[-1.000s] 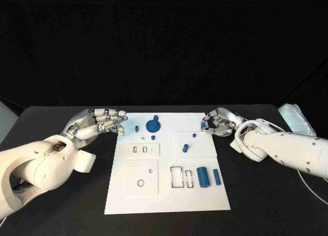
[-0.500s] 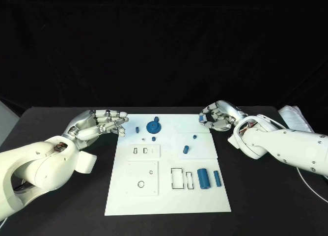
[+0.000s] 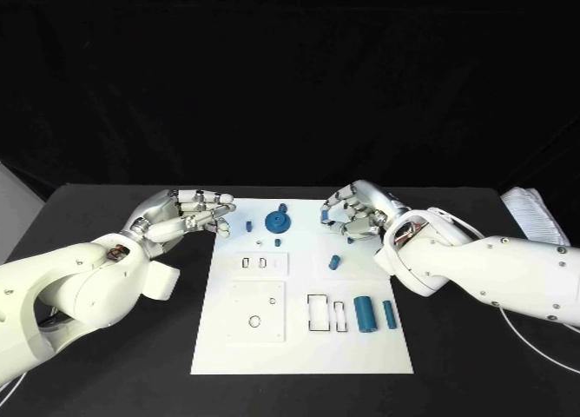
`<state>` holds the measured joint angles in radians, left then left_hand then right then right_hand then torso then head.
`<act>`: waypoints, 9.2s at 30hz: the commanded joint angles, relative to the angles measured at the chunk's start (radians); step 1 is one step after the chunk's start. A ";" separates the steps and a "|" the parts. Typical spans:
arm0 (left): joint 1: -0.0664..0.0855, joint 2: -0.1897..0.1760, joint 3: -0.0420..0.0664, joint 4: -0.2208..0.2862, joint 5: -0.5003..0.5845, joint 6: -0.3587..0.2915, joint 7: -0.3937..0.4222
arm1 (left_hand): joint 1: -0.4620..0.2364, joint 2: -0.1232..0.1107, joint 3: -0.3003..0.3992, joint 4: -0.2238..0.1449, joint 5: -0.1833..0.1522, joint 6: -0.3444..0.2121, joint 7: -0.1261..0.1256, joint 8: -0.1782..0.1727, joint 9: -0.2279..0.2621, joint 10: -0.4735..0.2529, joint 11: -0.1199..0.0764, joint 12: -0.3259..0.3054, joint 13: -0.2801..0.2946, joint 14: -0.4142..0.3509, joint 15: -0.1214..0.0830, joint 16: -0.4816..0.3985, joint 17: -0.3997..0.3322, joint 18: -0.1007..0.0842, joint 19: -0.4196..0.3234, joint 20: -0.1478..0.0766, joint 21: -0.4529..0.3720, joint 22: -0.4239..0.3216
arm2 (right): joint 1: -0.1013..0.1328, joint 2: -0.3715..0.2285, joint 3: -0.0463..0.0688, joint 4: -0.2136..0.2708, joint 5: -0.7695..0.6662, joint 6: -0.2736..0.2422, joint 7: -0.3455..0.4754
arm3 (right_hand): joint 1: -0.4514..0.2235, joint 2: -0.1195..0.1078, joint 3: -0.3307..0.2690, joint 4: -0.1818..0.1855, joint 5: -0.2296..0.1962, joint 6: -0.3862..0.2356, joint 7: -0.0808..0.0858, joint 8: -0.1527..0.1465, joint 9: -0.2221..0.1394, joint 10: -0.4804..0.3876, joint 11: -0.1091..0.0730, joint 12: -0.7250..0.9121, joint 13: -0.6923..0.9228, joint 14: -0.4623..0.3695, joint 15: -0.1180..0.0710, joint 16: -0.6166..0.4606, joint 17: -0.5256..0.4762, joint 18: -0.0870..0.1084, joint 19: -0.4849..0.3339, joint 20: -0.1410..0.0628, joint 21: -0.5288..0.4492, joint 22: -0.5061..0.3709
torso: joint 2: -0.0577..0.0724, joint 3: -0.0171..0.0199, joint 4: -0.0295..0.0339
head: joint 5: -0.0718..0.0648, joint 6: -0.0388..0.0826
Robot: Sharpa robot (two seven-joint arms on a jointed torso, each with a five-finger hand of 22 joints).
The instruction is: Assemble the parts on the task board
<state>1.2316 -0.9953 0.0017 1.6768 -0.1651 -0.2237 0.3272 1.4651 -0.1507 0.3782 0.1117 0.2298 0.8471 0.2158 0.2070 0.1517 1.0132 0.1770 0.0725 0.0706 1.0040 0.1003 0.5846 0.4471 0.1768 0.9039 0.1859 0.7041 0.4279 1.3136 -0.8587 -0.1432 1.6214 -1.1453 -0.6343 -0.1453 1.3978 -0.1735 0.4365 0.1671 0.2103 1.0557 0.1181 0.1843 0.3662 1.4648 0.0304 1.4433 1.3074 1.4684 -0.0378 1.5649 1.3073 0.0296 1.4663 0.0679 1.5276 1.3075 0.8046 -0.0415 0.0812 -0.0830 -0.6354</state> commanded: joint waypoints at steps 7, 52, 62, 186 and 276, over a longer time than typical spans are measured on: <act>0.001 0.005 -0.001 -0.002 -0.004 0.000 -0.003 | -0.009 -0.002 0.007 0.001 -0.002 -0.009 0.029 -0.006 0.001 -0.005 0.000 0.006 0.002 -0.004 0.001 0.006 -0.001 0.004 -0.008 0.001 0.005 0.001 | -0.020 0.078 -0.005 0.078 -0.137 -0.039 -0.197 | -0.012 0.000 0.002 -0.001 -0.006 0.012 -0.013 0.018 0.023 0.031 -0.006 -0.001 0.176 0.101 -0.007 0.003 0.256 -0.016 0.082 -0.007 -0.002 0.221 | -0.005 -0.0037 -0.0036 | 0.032 -0.010; 0.001 0.022 -0.002 -0.018 -0.011 0.009 -0.007 | -0.012 -0.002 0.007 0.003 -0.002 -0.009 0.029 -0.005 0.002 -0.005 0.000 0.008 0.002 -0.004 0.001 0.009 -0.001 0.005 -0.010 0.002 0.006 0.002 | -0.093 0.270 -0.028 -0.022 -0.239 -0.019 -0.290 | -0.019 -0.012 0.003 -0.007 -0.003 0.005 -0.012 0.020 0.024 0.031 -0.006 -0.001 0.176 0.100 -0.007 0.001 0.253 -0.015 0.081 -0.008 -0.005 0.219 | -0.005 -0.0053 -0.0041 | 0.048 -0.026; 0.001 0.022 -0.002 -0.019 -0.015 0.010 -0.007 | -0.012 -0.002 0.007 0.003 -0.002 -0.009 0.029 -0.005 0.002 -0.005 0.000 0.008 0.002 -0.004 0.001 0.009 -0.001 0.005 -0.010 0.002 0.006 0.002 | -0.096 0.274 -0.030 -0.043 -0.257 0.004 -0.302 | -0.019 -0.015 0.004 -0.009 -0.004 0.003 -0.012 0.021 0.024 0.029 -0.006 -0.005 0.174 0.099 -0.007 0.001 0.251 -0.015 0.080 -0.008 -0.007 0.217 | -0.004 -0.0045 -0.0038 | 0.048 -0.028; 0.073 0.387 -0.032 -0.329 -0.891 0.339 -0.840 | -0.363 0.017 -0.119 0.183 -0.005 -0.039 -0.107 0.440 0.447 0.031 -0.141 0.861 0.539 0.470 -0.127 0.850 0.889 -0.047 0.314 -0.112 0.535 0.483 | -0.037 -0.046 -0.016 0.033 0.397 -0.065 0.233 | -0.020 0.088 -0.419 0.120 0.005 -0.147 0.024 0.056 -0.008 -0.054 0.028 -0.105 0.095 0.090 0.021 -0.020 0.214 0.005 0.050 0.017 -0.092 0.158 | -0.104 0.0465 -0.0135 | 0.107 -0.106; 0.086 0.531 -0.062 -0.482 -0.832 0.500 -0.843 | -0.263 0.070 -0.083 0.181 0.001 -0.074 -0.101 0.466 0.510 -0.021 -0.134 0.893 0.544 0.463 -0.119 0.864 0.908 -0.043 0.282 -0.101 0.538 0.477 | -0.038 -0.018 -0.017 0.008 0.362 -0.035 0.160 | -0.017 0.087 -0.419 0.121 0.017 -0.151 0.026 0.056 -0.010 -0.062 0.029 -0.116 0.087 0.086 0.022 -0.029 0.197 0.010 0.043 0.018 -0.109 0.145 | -0.102 0.0430 -0.0038 | 0.086 -0.133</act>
<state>1.3170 -0.4675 -0.0598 1.1960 -1.0063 0.2468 -0.5204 1.2012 -0.0753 0.2969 0.2897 0.2298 0.7793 0.1123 0.6679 0.6604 0.9989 0.0446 0.9595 0.6160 1.4632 -0.0229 1.4432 1.3077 0.1381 1.1930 0.0862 1.2383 0.9032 1.2756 -0.8777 -0.1607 1.6292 -0.7732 -0.6811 0.0135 1.3699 -0.0883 0.0225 0.2885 0.2206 0.9115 0.1457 0.2396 0.3570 1.4095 0.0609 1.3302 1.3092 1.4666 -0.0178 1.5401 1.3074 0.0296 1.4661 0.0826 1.4214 1.3077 0.7028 0.0016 0.0767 0.0035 -0.7678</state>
